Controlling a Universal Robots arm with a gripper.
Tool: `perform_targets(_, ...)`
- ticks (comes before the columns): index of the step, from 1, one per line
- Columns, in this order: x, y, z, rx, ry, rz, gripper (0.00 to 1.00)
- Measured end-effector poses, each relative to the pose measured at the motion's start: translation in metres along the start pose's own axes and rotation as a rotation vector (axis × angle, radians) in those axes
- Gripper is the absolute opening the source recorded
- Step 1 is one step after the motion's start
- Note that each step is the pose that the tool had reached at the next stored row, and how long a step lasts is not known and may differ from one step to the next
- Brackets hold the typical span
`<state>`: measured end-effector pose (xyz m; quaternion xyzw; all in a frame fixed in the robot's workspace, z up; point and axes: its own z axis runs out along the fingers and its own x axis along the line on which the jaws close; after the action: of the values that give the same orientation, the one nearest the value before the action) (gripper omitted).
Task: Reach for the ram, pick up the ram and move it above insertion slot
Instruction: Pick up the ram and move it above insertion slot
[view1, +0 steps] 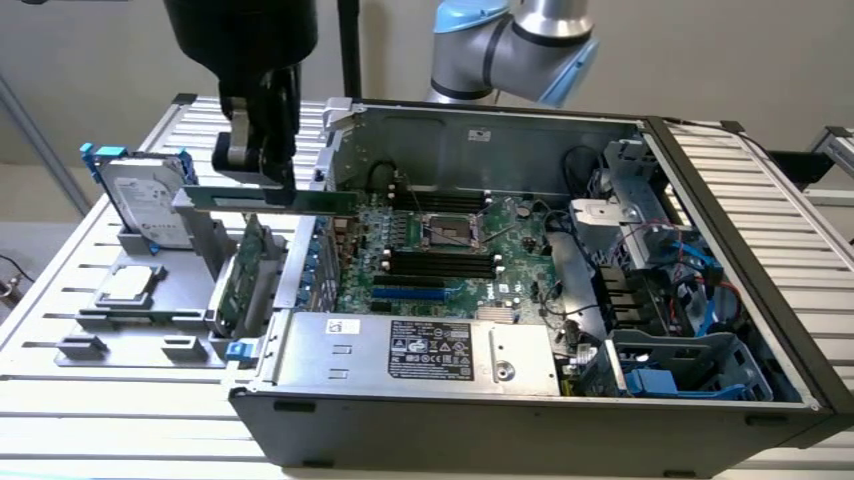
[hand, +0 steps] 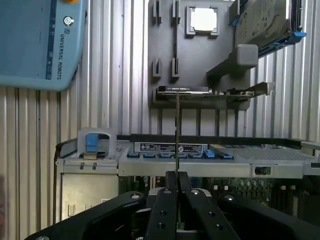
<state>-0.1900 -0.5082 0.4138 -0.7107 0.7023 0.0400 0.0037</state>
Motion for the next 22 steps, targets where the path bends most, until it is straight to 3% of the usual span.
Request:
perform_targets(11, -0.004, -0.0493, -0.002, -0.0002, -0.0001, 0.0, 0.13)
perform_targets(22, -0.029, -0.0834, -0.0005, -0.0002, 0.0001, 0.0, 0.13)
